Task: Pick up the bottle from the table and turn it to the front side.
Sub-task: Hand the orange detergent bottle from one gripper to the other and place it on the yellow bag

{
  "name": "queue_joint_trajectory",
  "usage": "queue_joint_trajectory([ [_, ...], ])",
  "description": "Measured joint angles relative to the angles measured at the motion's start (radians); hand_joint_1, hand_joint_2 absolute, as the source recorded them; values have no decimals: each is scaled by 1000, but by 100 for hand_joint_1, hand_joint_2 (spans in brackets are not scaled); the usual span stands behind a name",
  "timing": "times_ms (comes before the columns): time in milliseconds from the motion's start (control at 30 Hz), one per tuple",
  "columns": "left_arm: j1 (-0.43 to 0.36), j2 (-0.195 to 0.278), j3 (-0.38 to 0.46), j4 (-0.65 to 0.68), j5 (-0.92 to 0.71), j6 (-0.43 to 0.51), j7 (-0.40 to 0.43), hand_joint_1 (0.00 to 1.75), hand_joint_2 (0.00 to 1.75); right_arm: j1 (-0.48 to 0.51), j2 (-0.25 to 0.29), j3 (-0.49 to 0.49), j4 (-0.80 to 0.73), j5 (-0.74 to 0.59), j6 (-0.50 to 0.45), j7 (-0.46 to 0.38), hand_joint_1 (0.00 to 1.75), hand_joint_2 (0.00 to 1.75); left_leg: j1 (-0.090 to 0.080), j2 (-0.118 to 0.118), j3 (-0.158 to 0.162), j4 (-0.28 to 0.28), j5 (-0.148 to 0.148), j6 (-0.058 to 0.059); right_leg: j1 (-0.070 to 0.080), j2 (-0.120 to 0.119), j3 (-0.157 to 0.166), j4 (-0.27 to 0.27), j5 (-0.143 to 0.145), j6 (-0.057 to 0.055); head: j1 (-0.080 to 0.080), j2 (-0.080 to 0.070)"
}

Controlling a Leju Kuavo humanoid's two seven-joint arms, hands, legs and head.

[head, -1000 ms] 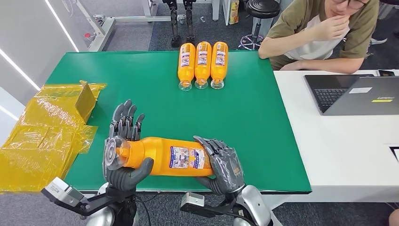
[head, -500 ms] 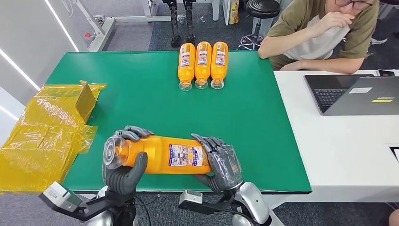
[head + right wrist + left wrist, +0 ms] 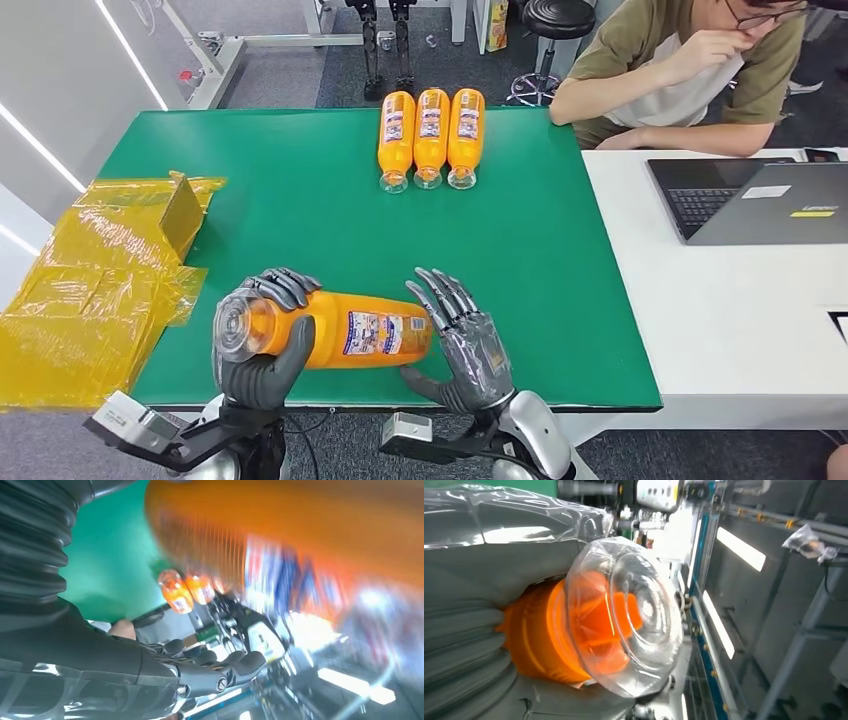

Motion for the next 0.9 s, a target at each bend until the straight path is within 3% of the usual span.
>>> queue_joint_trajectory([
  [167,10,-1,48,-1,-335,341,85,175,175,36,3,0,-56,-105,-96,-55,0,175,0,0,0,0,0,0,0,0,0,0,0,0,0,0],
  [467,7,-2,98,0,-465,436,137,175,175,54,8,0,-103,-161,-119,-85,0,175,0,0,0,0,0,0,0,0,0,0,0,0,0,0],
  [600,-13,14,158,10,-732,529,241,175,175,61,18,-2,-130,-232,-132,-120,0,175,0,0,0,0,0,0,0,0,0,0,0,0,0,0],
  [767,-64,97,268,67,-1109,629,345,175,175,84,36,-10,-175,-362,-128,-170,0,175,1,0,1,-1,0,-1,0,0,-1,1,0,-1,0,0],
  [900,-112,172,322,144,-1227,672,364,175,175,92,40,-17,-186,-436,-126,-201,0,175,1,1,1,-1,0,-1,0,1,-1,2,0,-2,0,0],
])
